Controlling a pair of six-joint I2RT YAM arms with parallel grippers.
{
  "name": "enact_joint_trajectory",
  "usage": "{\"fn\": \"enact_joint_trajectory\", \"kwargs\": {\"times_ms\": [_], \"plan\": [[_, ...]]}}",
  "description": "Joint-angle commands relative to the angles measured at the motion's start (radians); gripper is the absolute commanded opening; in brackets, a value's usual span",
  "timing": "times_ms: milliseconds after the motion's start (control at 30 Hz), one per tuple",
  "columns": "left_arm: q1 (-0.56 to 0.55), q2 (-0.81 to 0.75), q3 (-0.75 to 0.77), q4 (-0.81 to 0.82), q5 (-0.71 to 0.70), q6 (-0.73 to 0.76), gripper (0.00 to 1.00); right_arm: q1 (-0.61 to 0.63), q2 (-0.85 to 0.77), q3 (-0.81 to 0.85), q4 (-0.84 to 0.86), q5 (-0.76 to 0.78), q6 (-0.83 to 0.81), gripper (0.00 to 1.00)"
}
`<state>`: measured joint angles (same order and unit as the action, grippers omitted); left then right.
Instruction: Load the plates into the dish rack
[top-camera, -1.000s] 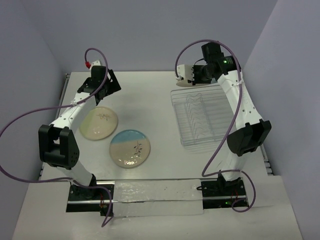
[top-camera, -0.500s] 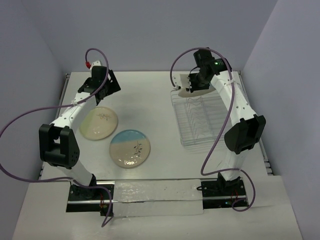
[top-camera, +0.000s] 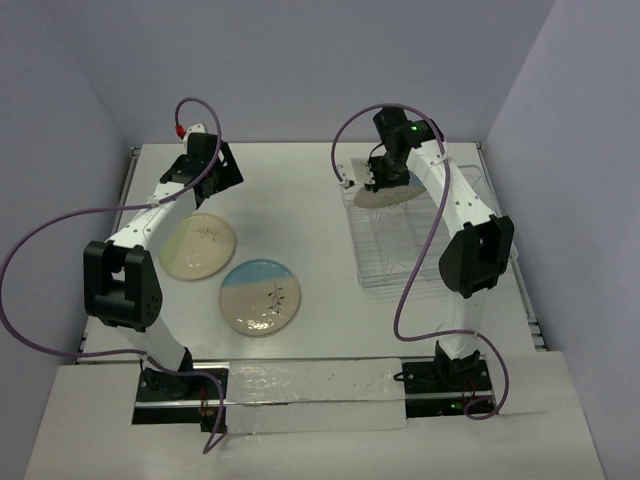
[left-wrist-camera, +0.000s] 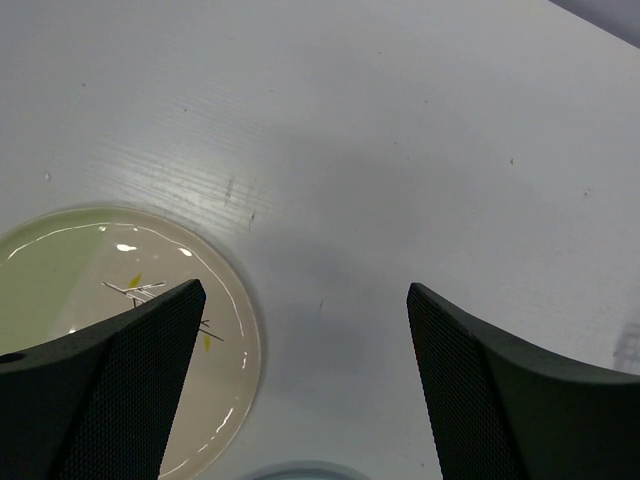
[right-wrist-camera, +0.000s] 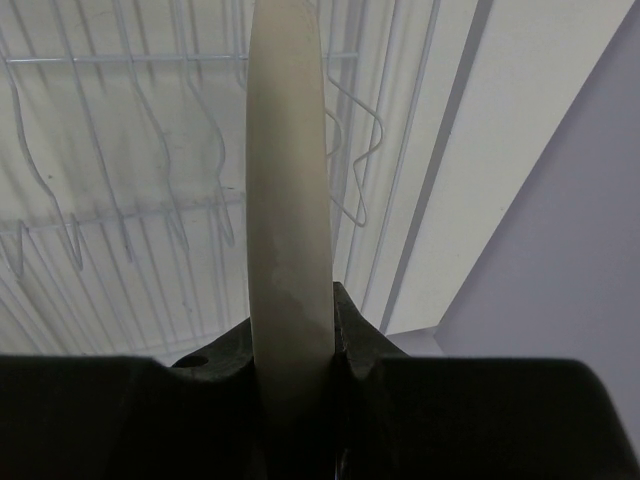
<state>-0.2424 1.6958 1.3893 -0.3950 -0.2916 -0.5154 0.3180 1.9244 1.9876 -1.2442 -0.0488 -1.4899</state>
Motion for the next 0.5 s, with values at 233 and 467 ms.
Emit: {"fn": "enact_joint_trajectory", "kwargs": {"times_ms": [233,467], "plan": [[-0.008,0.035,0.082,0.004,0.014,0.015,0.91,0.006,0.015,0.008,0.114,0.047,-0.005,0.01],[-0.008,0.042,0.088,0.007,0.025,0.020,0.91,0.006,0.056,0.016,0.127,0.047,0.003,0.03]]}}
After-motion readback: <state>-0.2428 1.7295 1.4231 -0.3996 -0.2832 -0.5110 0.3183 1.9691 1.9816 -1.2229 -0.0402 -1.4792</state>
